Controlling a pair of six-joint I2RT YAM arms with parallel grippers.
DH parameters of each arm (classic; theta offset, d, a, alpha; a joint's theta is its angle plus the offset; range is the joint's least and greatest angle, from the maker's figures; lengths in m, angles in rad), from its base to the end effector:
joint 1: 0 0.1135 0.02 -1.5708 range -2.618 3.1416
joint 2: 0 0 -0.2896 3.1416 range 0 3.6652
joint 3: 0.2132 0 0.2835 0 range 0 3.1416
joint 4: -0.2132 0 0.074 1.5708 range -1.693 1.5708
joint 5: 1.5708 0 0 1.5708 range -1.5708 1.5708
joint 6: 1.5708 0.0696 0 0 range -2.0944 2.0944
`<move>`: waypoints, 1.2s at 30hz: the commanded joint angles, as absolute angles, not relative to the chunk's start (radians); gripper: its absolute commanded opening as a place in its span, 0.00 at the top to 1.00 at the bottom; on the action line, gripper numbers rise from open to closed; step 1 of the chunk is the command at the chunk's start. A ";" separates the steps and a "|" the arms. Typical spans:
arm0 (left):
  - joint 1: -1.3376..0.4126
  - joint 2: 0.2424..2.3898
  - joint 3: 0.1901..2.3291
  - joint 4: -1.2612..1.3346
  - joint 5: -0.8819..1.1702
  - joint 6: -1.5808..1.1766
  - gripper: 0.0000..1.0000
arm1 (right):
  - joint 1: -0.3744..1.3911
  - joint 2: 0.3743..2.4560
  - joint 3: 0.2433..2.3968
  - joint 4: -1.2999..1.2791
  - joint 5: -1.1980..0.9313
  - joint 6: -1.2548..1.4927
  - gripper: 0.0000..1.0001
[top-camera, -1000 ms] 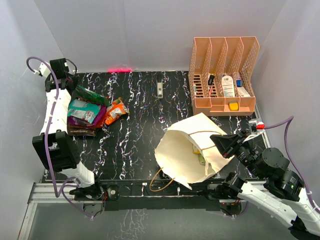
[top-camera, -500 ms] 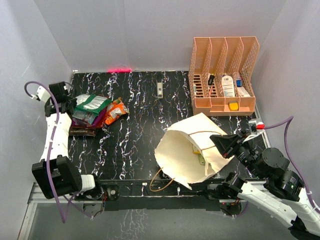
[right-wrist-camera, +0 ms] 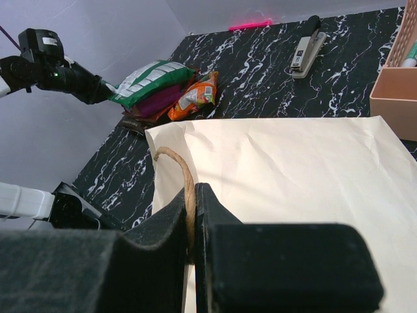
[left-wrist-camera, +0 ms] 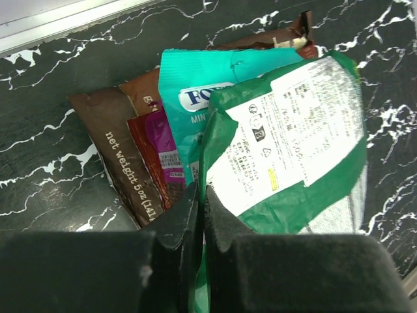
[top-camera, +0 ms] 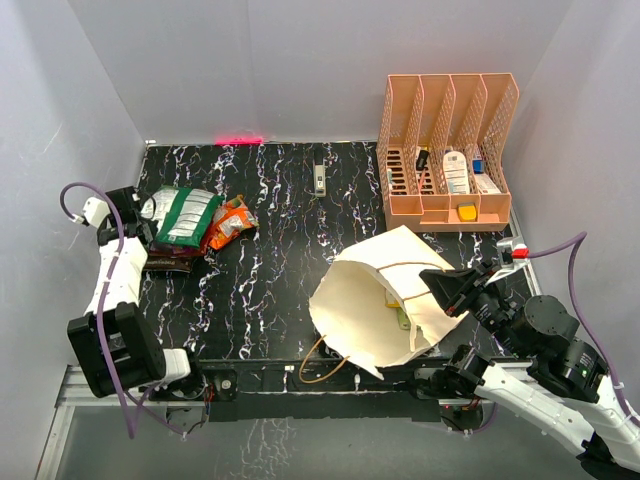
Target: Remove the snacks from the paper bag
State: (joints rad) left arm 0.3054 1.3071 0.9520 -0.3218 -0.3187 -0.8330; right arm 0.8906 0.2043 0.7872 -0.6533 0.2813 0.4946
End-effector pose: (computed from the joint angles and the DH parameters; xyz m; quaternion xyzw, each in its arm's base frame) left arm 0.3123 0.1213 0.2652 -0.5376 0.7130 0.0269 0.4493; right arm 0.0623 0.0463 0.3649 -0.0488 0.7290 0.3521 0.5850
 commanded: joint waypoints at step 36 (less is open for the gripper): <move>-0.157 0.810 0.712 -0.255 0.498 -0.787 0.21 | 0.893 0.422 0.772 -0.604 0.139 0.614 0.92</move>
